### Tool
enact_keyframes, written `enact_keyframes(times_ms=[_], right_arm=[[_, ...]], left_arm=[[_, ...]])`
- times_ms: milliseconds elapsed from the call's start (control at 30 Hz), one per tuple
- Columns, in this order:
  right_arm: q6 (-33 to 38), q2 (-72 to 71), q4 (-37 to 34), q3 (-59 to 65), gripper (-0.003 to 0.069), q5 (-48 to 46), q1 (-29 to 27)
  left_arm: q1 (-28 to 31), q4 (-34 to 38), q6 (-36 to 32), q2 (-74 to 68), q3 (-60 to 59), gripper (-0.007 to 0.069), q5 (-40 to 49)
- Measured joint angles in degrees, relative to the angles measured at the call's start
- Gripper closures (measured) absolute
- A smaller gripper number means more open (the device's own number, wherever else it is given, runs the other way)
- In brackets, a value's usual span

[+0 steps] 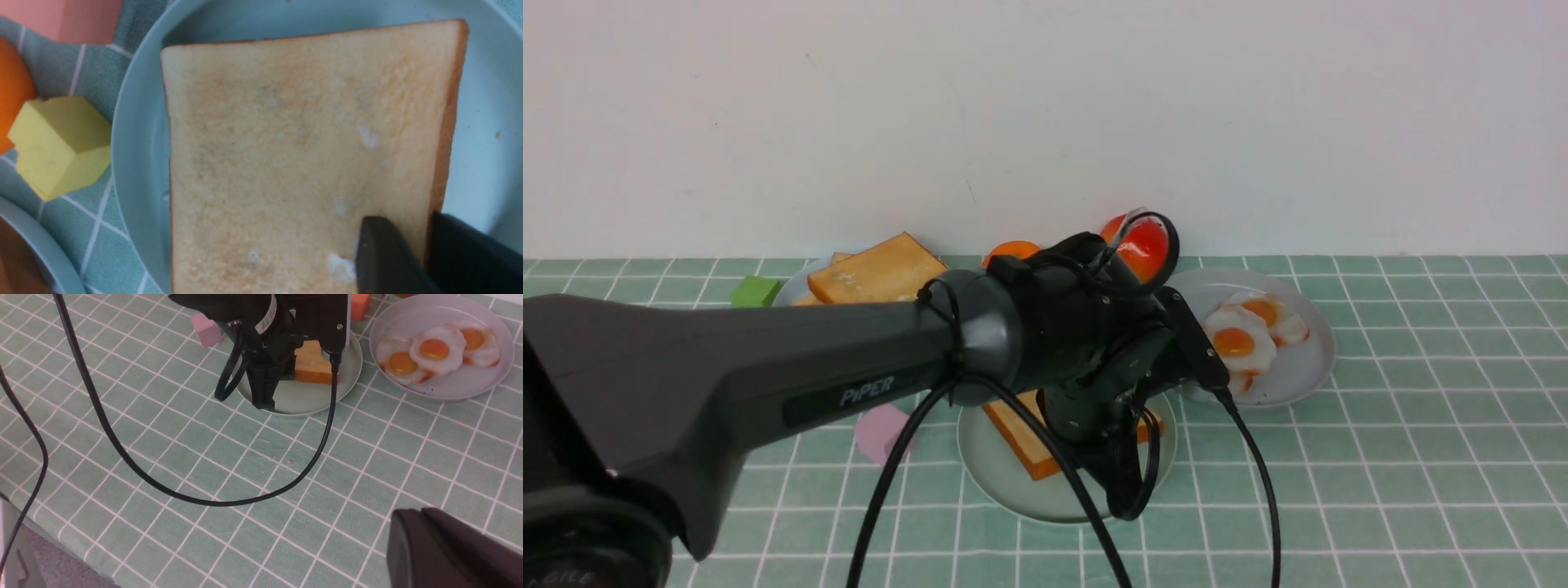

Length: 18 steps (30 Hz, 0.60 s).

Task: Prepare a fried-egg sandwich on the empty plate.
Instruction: Use the left arm to put a slice of bread into the empty plate in the middle, then use the right arm to grab a fried egg

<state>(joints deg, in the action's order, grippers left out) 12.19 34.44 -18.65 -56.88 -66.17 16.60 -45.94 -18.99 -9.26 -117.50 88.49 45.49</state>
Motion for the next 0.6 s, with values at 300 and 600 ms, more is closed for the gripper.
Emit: enact_keyframes(times_ms=[300,600], right_arm=[[-0.77,1.88,0.06,0.00,0.0592,1.08,0.00],[-8.53,19.12,9.35,-0.02,0.0512,12.62,0.00]], left_arm=[[0.00,1.01,0.47,5.72,0.00,0.0181,3.41],[0.00,7.84,14.04,30.04,-0.32,0.0442,6.85]])
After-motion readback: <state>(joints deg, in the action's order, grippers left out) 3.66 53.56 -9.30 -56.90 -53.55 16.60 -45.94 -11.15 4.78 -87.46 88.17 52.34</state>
